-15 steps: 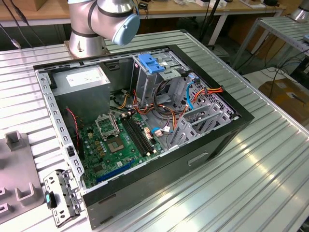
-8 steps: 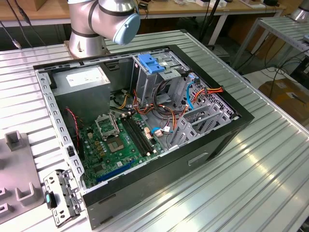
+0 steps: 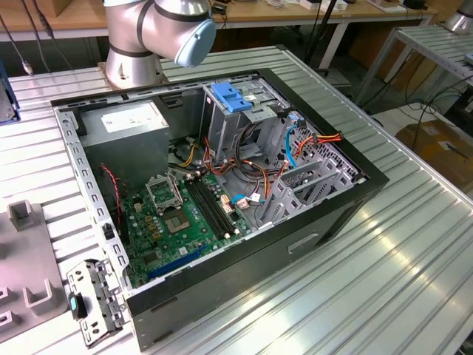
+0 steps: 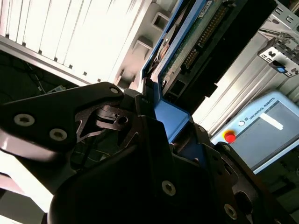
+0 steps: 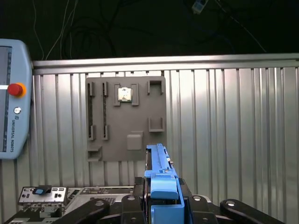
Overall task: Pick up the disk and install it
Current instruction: 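Pick up the disk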
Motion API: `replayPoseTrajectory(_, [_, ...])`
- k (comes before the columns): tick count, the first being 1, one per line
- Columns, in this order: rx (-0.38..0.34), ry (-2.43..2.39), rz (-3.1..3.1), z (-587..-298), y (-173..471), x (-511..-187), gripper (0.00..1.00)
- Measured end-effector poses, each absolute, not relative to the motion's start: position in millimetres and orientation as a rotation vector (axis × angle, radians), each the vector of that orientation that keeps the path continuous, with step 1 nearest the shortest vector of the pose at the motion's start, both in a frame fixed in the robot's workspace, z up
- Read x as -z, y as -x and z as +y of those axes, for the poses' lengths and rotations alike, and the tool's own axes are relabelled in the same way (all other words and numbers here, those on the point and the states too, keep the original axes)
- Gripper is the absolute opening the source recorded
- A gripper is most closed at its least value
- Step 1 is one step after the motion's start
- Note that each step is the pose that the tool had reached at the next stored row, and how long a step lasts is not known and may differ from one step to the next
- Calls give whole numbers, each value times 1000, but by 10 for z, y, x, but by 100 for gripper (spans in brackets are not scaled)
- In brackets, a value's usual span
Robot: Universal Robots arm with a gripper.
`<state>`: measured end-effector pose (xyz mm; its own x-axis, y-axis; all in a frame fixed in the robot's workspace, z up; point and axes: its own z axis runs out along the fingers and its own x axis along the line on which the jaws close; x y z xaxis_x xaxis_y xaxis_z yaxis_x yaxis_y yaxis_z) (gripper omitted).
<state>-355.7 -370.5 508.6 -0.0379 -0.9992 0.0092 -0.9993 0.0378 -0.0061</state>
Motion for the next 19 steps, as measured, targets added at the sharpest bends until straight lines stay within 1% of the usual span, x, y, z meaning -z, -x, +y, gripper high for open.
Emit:
replayPoseTrajectory(13, [-17,-2177,-2261,-3713,3228,-5085,37])
replayPoseTrajectory(19, [-17,-2177,-2261,-3825,3194,-5085,37])
